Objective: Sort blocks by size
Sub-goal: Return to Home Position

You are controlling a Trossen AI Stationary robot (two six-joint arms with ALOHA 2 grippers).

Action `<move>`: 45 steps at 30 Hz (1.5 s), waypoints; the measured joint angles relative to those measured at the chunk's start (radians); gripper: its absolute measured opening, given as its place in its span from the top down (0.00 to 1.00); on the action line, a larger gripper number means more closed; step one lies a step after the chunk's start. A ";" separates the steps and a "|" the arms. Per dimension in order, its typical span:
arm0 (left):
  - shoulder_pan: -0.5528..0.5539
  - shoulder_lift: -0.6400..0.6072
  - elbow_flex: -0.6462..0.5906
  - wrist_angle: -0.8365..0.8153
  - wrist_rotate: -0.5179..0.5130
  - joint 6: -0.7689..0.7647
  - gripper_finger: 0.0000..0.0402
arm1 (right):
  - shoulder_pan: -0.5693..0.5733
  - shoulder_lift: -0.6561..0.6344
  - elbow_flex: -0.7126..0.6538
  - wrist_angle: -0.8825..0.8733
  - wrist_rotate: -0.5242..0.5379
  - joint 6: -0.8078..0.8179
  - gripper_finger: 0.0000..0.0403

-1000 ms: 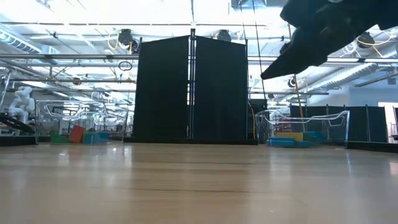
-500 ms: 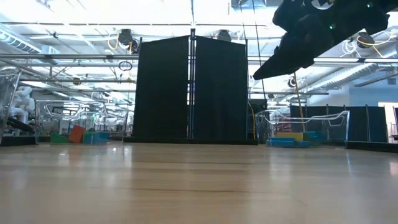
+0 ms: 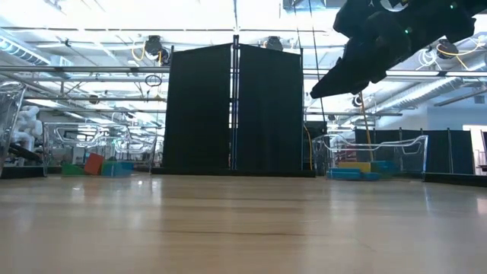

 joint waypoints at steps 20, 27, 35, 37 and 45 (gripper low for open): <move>0.100 -0.076 0.000 -0.116 -0.064 0.209 0.16 | 0.001 0.000 0.000 0.003 0.000 0.059 0.63; 0.149 -0.133 0.014 -0.127 -0.276 0.247 0.16 | 0.004 0.000 0.000 0.008 0.132 0.099 0.63; 0.215 -0.183 0.029 -0.133 -0.498 0.376 0.16 | 0.039 0.000 0.000 0.160 0.198 0.038 0.65; 0.235 -0.184 0.029 -0.132 -0.536 0.421 0.16 | 0.039 0.000 0.000 0.217 0.196 0.011 0.67; 0.337 -0.185 0.029 -0.141 -0.680 0.478 0.16 | 0.039 -0.029 0.000 0.251 0.193 -0.041 0.89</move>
